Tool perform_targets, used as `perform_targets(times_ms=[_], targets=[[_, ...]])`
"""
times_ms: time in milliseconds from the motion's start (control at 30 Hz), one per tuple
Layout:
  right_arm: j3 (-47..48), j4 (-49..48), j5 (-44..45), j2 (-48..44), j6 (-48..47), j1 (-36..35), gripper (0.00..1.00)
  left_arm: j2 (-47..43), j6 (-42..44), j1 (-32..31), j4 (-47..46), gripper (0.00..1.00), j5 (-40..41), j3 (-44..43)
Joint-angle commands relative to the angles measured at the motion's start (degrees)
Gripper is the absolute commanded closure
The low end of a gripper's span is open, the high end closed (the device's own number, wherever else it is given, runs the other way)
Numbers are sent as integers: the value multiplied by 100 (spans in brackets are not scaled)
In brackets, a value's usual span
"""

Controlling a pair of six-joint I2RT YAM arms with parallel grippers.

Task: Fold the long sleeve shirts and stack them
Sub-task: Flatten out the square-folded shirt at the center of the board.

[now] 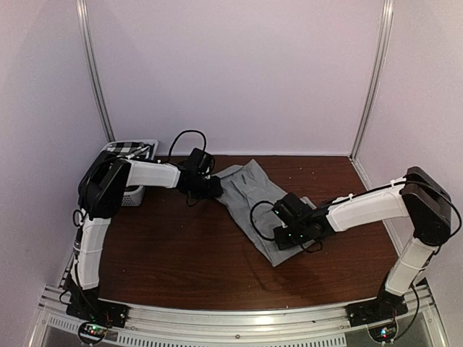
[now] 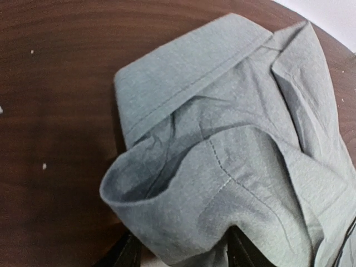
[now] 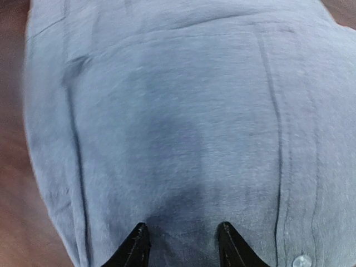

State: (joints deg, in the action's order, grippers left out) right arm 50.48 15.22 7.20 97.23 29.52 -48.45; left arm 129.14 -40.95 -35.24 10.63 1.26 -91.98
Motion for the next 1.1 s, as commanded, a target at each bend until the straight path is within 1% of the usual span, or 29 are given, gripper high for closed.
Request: perform_targets(times_ms=[0,67,200,300,400,467,533,600,700,800,900,1067], targets=[[860,-332,-930,505,807,-992,56,367,668,286,103,46,-381,-746],[1415,-439,-955,787,905,-1205,55,581,896,373,205,46,-506,-1147],[2150,-298,-773,977,819,-1123,50,979,1255,560,620,45,-761,-2022],[2160,-170,-627,756,656,-795,46,1072,1496,668,992,38,-748,-2652],[1746,-148,-527,362,529,-351,45,885,1645,735,1167,28,-724,-2715],[1349,-189,-481,69,450,-52,44,608,1700,747,1165,24,-736,-2507],[942,-279,-484,-283,393,228,42,272,1698,739,1100,21,-915,-2137],[571,-411,-591,-527,359,536,42,-92,1634,698,1057,20,-1030,-1647],[107,-615,-707,-777,274,859,40,-722,1554,529,718,20,-1146,-635],[-96,-728,-942,-851,191,1109,39,-1354,1422,254,422,20,-1217,270],[-210,-781,-975,-883,119,1278,39,-1750,1283,-37,197,20,-1233,980],[-375,-914,-1039,-905,77,1561,39,-1945,1020,-508,-12,20,-1224,1577]])
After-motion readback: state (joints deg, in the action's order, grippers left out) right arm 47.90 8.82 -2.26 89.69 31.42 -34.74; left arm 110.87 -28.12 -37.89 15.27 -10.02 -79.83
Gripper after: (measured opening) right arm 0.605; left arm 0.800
